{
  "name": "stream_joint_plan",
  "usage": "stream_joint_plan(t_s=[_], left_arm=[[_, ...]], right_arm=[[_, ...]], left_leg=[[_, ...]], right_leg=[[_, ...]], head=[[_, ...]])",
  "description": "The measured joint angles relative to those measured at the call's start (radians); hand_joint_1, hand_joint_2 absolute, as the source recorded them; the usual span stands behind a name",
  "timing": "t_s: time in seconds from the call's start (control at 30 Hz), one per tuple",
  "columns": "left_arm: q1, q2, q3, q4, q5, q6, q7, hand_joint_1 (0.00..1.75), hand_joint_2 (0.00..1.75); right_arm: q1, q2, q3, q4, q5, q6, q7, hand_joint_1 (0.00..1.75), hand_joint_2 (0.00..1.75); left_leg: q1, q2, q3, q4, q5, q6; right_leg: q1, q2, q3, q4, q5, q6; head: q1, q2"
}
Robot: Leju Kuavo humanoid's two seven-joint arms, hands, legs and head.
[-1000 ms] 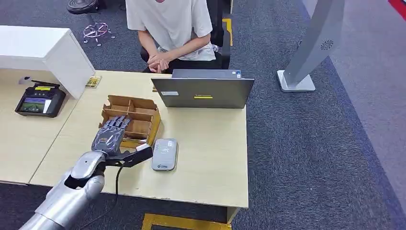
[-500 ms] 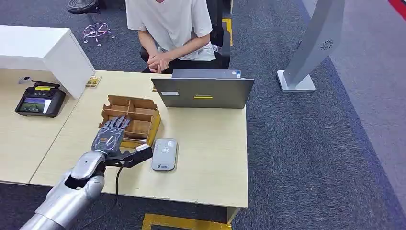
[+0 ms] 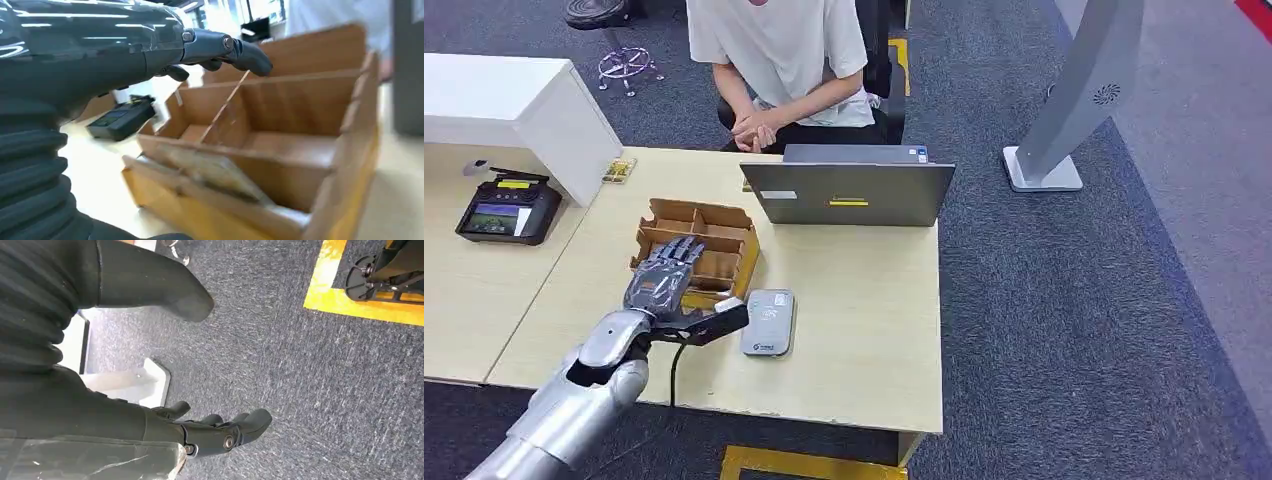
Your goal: Pass the card to the sensor for recognition and then transmit it.
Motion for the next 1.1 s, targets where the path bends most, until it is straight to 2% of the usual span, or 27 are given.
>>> stream_joint_plan(t_s=[0.23,1.1], left_arm=[[-0.029,-0.026,-0.001,0.030,0.015,0.019,-0.033,0.00,1.75],[-0.037,-0.039,-0.001,0.058,0.018,0.021,-0.033,0.00,1.75]], right_arm=[[-0.001,0.003,0.000,0.000,0.011,0.003,-0.001,0.00,1.75],[-0.001,0.003,0.000,0.000,0.011,0.003,-0.001,0.00,1.75]], left_leg=[[0.000,0.000,0.000,0.000,0.000,0.000],[0.000,0.000,0.000,0.000,0.000,0.000]], right_leg=[[0.000,0.000,0.000,0.000,0.000,0.000],[0.000,0.000,0.000,0.000,0.000,0.000]], head=[[0.000,0.000],[0.000,0.000]])
